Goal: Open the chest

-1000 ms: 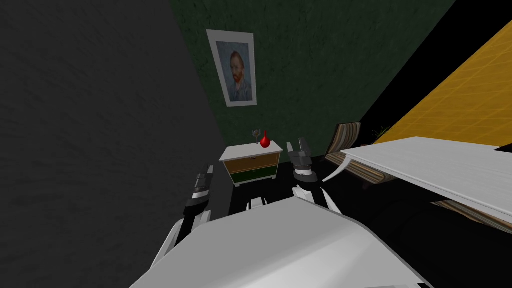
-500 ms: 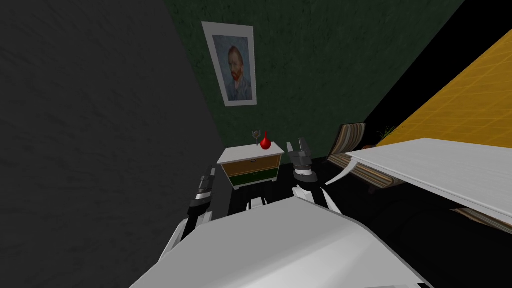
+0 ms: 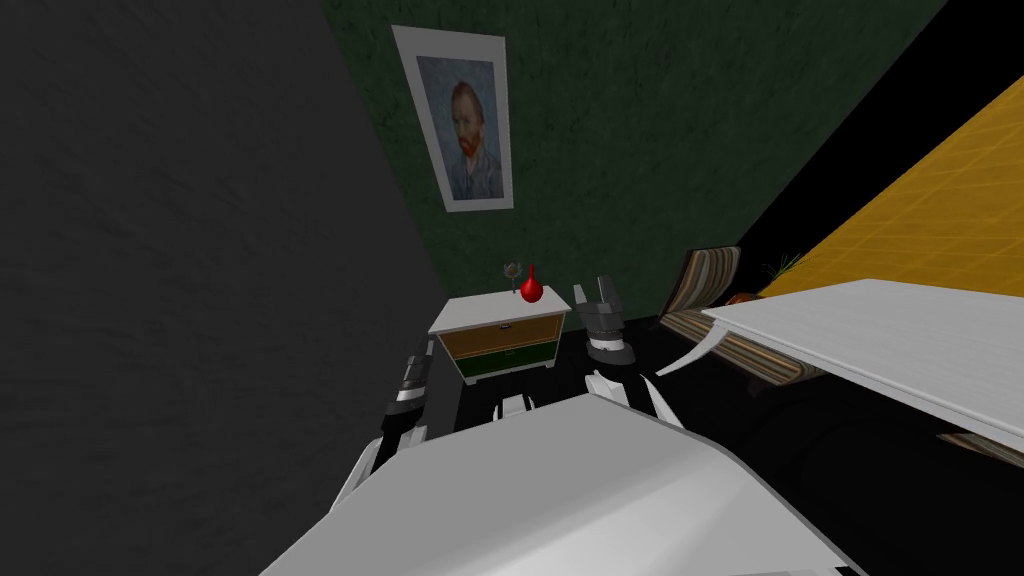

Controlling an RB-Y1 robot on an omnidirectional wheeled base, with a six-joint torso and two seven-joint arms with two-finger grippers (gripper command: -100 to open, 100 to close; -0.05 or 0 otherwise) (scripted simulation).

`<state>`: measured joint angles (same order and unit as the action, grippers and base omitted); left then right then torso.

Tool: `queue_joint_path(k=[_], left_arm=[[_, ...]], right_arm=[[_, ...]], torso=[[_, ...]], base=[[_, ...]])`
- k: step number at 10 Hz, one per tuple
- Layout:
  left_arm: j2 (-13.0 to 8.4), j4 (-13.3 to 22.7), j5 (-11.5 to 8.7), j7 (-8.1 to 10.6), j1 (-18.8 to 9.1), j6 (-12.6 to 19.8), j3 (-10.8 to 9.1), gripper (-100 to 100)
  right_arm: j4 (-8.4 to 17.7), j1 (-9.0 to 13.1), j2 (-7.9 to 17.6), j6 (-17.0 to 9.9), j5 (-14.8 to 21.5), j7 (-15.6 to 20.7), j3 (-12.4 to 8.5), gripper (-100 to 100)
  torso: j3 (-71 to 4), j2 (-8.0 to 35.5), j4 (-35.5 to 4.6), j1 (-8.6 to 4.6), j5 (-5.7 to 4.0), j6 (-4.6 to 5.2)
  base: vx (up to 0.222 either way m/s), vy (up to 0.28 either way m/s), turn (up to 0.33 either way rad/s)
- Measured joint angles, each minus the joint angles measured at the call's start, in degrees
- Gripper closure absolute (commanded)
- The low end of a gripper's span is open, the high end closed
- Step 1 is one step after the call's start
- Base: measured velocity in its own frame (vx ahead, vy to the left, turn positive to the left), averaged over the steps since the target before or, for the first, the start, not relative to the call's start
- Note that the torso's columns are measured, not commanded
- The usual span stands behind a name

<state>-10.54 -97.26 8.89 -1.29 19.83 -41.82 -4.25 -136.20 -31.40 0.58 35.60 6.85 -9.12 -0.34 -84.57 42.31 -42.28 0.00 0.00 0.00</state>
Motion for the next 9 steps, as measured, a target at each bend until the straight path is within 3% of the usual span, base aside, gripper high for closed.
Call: queue_joint_path(k=[9], left_arm=[[-0.3,14.0,1.1,-2.79,-2.5,-7.7,0.08,-100]], right_arm=[[0.0,0.0,0.0,0.0,0.0,0.0,0.0,0]], torso=[[0.0,0.0,0.0,-0.02,0.0,0.0]], base=[[0.082,-0.051,0.013]])
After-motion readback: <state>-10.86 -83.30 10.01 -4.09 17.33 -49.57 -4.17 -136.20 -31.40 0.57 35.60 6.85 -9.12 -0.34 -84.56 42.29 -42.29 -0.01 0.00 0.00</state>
